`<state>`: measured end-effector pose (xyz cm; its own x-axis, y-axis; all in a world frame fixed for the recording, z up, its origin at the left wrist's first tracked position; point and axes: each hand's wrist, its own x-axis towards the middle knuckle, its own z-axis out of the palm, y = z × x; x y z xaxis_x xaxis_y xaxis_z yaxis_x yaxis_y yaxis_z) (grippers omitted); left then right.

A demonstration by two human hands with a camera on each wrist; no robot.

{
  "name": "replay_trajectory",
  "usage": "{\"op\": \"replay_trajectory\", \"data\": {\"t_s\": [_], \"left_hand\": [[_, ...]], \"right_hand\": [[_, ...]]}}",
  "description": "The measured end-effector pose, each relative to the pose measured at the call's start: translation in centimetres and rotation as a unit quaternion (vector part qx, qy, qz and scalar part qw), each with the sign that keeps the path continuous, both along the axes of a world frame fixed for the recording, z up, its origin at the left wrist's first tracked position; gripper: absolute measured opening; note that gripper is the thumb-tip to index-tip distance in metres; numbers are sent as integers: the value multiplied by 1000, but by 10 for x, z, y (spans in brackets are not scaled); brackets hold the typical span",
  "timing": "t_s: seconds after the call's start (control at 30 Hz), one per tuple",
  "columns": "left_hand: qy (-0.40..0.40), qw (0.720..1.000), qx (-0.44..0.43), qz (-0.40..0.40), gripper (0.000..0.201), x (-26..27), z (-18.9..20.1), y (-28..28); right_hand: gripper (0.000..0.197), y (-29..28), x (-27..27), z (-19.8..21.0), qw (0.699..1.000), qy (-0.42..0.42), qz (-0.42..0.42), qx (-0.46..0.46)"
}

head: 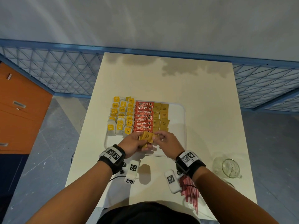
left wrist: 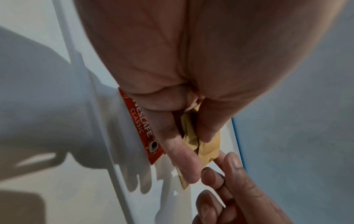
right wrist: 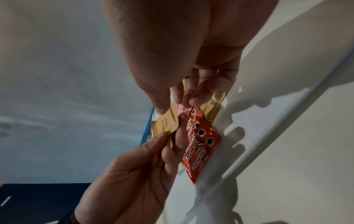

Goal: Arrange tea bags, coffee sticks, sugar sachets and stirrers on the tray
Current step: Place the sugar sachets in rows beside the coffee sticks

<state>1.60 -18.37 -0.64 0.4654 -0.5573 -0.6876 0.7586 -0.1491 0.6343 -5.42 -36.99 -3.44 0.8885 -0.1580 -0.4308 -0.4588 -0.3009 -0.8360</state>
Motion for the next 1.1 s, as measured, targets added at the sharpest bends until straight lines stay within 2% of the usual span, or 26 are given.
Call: {"op": "replay_trajectory", "data": {"t_s": [0.2, 0.37, 0.43, 0.53, 0.67, 0.8, 0.93, 1.0, 1.1], "left_hand": [[-48, 997, 55, -20, 12, -8, 5, -4], [-104, 987, 113, -50, 24, -8, -7, -5], [-122, 983, 120, -68, 21, -11, -8, -6], [-150, 976, 127, -93, 4, -14, -5, -8], [-180, 963, 159, -123, 11, -19, -8, -9], [-123, 980, 153, -36, 14, -25, -8, -12], [-21, 992, 114, 52, 38, -24, -11, -9], [17, 995, 74, 69, 47, -23, -10, -5], [20, 996, 56, 72, 47, -23, -8, 2]], "right_hand": [[5, -1, -7, 2, 1000, 7, 10, 5], [8, -2, -14, 6, 1000, 16, 17, 4], [11, -3, -18, 5, 1000, 13, 16, -5], [13, -6, -24, 6, 996, 25, 57, -67], [21, -8, -32, 3, 983, 62, 112, -129], [21, -10, -31, -4, 980, 99, 66, -159], [25, -9, -23, -4, 972, 132, 58, -184], [28, -7, -19, -4, 970, 145, 65, -184], [29, -5, -14, -5, 968, 157, 77, -182]]}}
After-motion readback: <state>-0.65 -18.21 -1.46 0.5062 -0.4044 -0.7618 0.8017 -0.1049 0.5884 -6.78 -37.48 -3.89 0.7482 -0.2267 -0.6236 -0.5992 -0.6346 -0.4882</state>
